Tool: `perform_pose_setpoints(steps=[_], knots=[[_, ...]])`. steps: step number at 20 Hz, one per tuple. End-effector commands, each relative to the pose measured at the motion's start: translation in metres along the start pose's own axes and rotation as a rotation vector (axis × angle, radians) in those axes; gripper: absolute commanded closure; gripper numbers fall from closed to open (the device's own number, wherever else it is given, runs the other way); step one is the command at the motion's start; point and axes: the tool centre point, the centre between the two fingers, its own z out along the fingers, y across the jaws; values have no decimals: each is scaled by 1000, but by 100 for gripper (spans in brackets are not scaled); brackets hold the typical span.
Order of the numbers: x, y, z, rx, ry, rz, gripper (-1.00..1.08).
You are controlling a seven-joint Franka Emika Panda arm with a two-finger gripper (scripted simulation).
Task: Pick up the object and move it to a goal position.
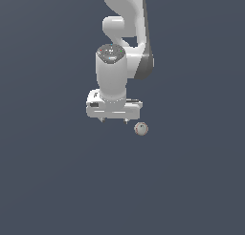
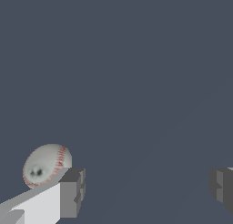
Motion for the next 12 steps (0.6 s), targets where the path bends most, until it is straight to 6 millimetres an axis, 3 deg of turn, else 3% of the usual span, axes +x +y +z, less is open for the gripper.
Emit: perform_pose_setpoints(steps=[1,12], knots=[[0,-1,0,0,1,-2,-92],[-4,-15,9,-1,-3,-131,-92]])
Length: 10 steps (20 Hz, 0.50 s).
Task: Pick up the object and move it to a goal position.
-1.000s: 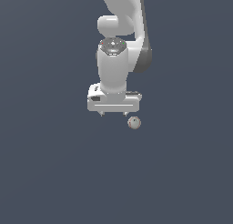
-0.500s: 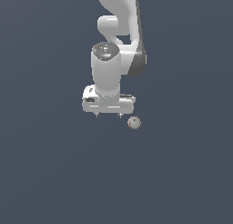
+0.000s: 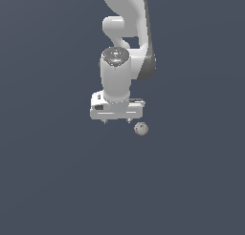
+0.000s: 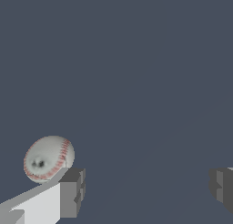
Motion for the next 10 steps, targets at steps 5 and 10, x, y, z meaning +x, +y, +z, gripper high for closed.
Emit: perform_pose_setpoints(steps=[5,10], knots=[[-3,-17,11,1,-4,-153,-92],[-7,-36,22,3,-8,-319,-92]])
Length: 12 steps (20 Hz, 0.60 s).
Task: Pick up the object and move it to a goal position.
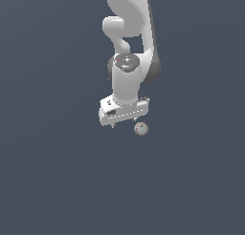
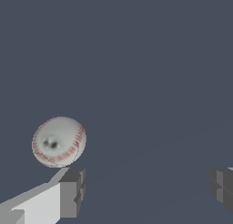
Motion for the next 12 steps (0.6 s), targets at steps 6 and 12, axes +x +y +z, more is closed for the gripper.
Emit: perform_pose_setpoints(steps=[6,12], knots=[[1,-31,17,6,-3,-264,-92],[0,-57,29,13,-2,-477,-92]])
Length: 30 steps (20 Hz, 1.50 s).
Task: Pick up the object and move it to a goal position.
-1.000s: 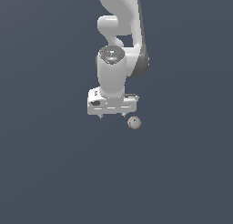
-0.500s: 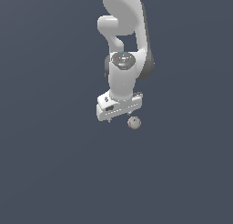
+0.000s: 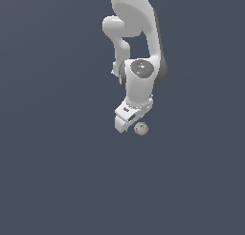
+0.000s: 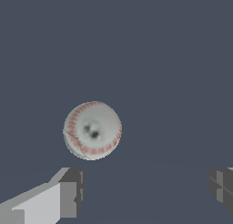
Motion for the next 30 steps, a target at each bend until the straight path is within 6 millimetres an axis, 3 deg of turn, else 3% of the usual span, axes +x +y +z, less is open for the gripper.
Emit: perform_pose_setpoints(steps=[1,14,24,30], knots=[[4,-10,5,3,1,-90,-92],[16,-44,21,13,9,-386,-92],[17,-48,26,14,10,-414,-92],[17,-49,52,14,10,-418,-92]])
